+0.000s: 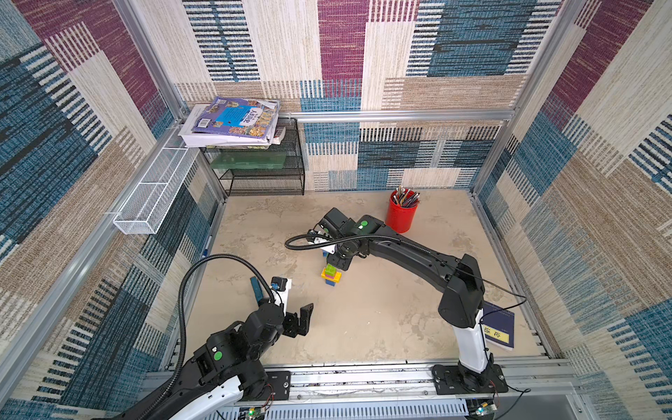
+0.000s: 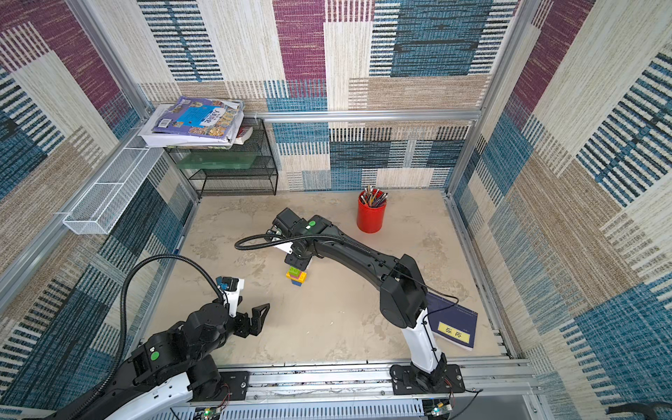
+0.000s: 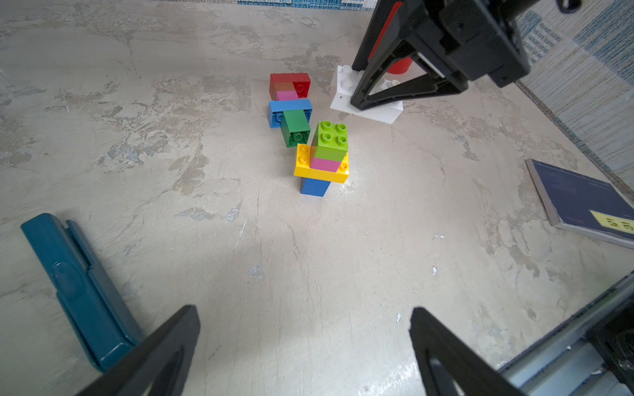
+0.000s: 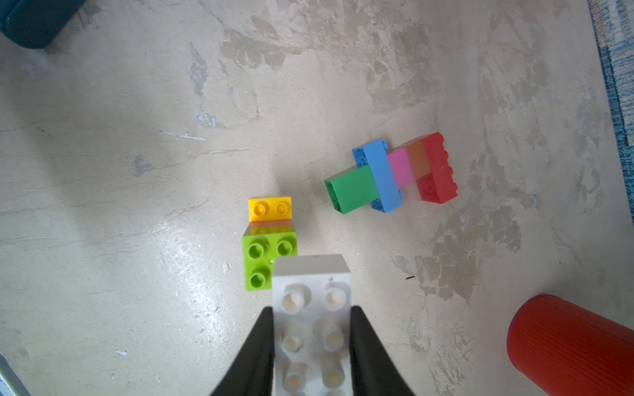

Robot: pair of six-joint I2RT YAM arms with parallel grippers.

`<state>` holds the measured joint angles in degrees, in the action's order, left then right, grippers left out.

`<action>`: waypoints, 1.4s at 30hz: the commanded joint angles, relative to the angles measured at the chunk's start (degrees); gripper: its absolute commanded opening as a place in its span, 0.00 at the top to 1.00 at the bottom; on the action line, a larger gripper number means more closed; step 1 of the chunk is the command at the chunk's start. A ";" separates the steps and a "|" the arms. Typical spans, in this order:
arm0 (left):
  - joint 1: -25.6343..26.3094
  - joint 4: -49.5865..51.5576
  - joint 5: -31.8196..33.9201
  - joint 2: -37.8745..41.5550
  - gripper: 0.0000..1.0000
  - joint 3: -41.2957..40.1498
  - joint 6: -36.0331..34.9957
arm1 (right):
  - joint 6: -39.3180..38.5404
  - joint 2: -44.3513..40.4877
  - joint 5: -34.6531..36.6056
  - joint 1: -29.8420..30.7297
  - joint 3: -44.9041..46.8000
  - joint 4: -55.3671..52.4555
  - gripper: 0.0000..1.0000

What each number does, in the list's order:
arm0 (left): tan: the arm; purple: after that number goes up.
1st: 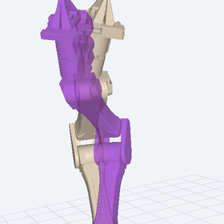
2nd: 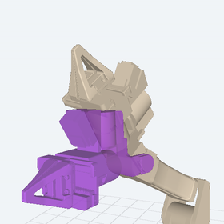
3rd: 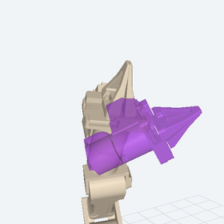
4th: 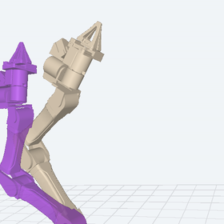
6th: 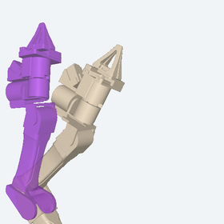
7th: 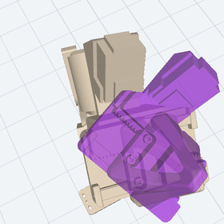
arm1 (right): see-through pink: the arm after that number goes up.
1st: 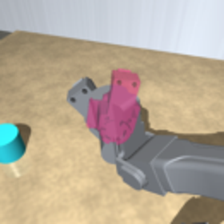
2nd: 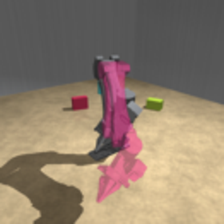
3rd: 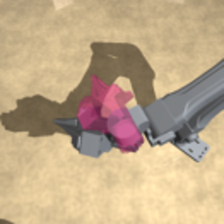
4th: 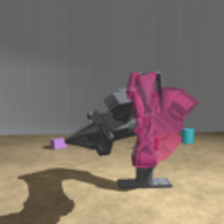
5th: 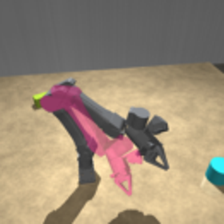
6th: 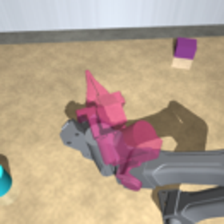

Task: Assemble the letter f with lego
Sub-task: Assemble the lego brick with the lego brick.

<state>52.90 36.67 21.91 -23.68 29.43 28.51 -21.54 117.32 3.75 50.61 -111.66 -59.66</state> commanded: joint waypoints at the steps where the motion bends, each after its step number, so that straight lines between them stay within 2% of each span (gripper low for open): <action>1: -0.08 -1.43 0.26 0.04 0.01 -0.24 0.53 | -1.13 0.71 -1.73 0.32 -1.25 -0.98 0.73; 42: -0.04 -1.34 0.59 0.13 0.01 -1.22 0.52 | -1.65 4.26 -2.72 0.79 -2.26 -2.37 0.74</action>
<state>52.90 36.67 22.09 -23.59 28.29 28.51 -23.16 121.36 1.10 51.40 -113.84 -61.52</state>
